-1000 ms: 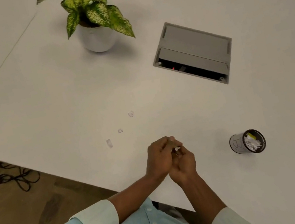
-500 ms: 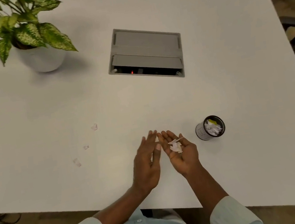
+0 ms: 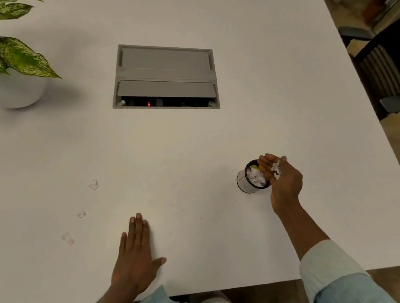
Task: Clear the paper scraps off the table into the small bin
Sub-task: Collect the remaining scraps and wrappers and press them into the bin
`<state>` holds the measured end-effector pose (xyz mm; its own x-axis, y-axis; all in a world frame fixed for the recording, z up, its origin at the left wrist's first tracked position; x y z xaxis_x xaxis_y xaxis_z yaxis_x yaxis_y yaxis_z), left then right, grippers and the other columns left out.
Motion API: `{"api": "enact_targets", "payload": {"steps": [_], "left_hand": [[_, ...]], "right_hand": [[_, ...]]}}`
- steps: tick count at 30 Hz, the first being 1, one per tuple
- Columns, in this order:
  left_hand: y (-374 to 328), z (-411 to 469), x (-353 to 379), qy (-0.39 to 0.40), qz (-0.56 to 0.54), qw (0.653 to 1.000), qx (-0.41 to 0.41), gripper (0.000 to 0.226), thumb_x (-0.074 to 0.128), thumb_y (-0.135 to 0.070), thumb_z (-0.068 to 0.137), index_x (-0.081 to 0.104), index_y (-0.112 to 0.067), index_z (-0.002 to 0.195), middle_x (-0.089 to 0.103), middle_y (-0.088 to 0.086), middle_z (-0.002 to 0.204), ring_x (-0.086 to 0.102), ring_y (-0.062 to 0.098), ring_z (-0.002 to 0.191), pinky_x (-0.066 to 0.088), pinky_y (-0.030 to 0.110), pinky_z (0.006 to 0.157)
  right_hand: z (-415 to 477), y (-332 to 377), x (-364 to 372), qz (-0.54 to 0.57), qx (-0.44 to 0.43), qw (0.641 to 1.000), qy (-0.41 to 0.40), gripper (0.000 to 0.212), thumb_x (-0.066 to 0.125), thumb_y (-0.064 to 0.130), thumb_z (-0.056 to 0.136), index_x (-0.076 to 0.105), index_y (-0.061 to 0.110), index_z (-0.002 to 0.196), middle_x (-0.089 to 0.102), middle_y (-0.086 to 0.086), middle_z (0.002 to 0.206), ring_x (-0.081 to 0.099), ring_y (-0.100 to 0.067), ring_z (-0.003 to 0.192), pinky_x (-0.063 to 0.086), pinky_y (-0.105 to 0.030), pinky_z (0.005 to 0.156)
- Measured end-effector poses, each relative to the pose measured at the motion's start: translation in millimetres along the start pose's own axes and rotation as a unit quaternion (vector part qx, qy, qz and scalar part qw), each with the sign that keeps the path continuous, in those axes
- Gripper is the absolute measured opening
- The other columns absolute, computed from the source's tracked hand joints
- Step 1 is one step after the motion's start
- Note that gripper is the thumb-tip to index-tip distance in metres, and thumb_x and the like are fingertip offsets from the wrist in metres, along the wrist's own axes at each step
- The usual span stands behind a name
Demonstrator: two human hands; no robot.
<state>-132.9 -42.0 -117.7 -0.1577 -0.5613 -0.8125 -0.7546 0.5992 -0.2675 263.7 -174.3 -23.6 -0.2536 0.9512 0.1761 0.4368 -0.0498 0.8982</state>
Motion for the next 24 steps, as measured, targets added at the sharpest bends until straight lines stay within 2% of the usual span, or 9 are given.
{"api": "enact_targets", "payload": {"steps": [3,7,10,13,17,21,24], "left_hand": [[1,2,3,0.010,-0.001,1.000,0.003,0.116,0.054,-0.064,0.095,-0.027,-0.005,0.153,-0.040,0.013,0.161,-0.034,0.029,0.152,-0.005,0.047,0.130],[3,4,7,0.008,-0.005,1.000,0.001,0.117,0.054,-0.064,0.094,-0.028,-0.005,0.153,-0.042,0.012,0.161,-0.035,0.028,0.151,-0.006,0.047,0.129],[5,5,11,-0.001,-0.006,1.000,0.009,0.118,0.055,-0.065,0.094,-0.027,-0.006,0.153,-0.041,0.011,0.161,-0.035,0.027,0.152,-0.005,0.047,0.129],[6,6,11,-0.002,-0.010,1.000,0.009,0.119,0.056,-0.065,0.093,-0.027,-0.006,0.153,-0.042,0.011,0.161,-0.035,0.027,0.152,-0.004,0.047,0.129],[0,8,7,0.035,0.003,0.999,-0.005,0.116,0.054,-0.060,0.096,-0.032,-0.006,0.153,-0.048,0.011,0.157,-0.038,0.029,0.150,-0.006,0.048,0.129],[4,6,-6,0.040,-0.040,0.998,0.001,0.096,0.052,-0.049,0.101,-0.012,-0.011,0.161,-0.035,0.005,0.165,-0.029,0.022,0.154,-0.003,0.041,0.130],[18,1,-23,-0.006,-0.087,0.996,-0.002,0.074,0.050,-0.045,0.103,0.020,-0.012,0.162,-0.004,0.003,0.173,-0.003,0.019,0.160,0.013,0.037,0.129]], "right_hand": [[7,0,4,-0.160,-0.074,0.984,0.020,0.034,0.047,0.025,0.106,0.076,0.007,0.111,0.077,-0.007,0.114,0.070,-0.022,0.114,0.054,-0.040,0.103],[3,-3,8,-0.317,-0.153,0.936,0.004,0.037,0.040,0.031,0.109,0.072,0.017,0.120,0.073,0.002,0.122,0.065,-0.015,0.118,0.053,-0.039,0.102],[-3,3,4,-0.352,-0.204,0.913,-0.038,0.035,0.040,0.029,0.109,0.071,0.017,0.120,0.074,0.003,0.120,0.065,-0.010,0.114,0.054,-0.034,0.097],[-10,6,2,-0.374,-0.246,0.893,-0.050,0.028,0.048,0.022,0.107,0.073,0.015,0.116,0.074,-0.001,0.114,0.066,-0.018,0.110,0.055,-0.039,0.095],[-26,7,17,-0.413,-0.340,0.845,-0.010,0.014,0.062,0.018,0.098,0.072,0.022,0.107,0.070,0.007,0.104,0.065,-0.024,0.099,0.053,-0.037,0.084],[-42,-12,64,-0.406,-0.382,0.825,0.089,0.011,0.065,0.017,0.097,0.073,0.021,0.103,0.070,0.007,0.099,0.066,-0.014,0.090,0.057,-0.036,0.073],[-59,-34,111,-0.400,-0.360,0.825,0.173,0.011,0.064,0.020,0.096,0.073,0.023,0.102,0.069,0.008,0.098,0.067,-0.008,0.084,0.057,-0.032,0.061]]}}
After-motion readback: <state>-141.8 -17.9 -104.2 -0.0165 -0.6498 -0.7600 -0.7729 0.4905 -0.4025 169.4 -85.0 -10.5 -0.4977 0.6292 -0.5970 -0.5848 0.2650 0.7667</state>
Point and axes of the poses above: each hand's wrist, its own z-axis towards the middle knuckle, its own x-axis out of the palm, y = z × x, the point moved 6 cm from there along z, towards the middle knuckle
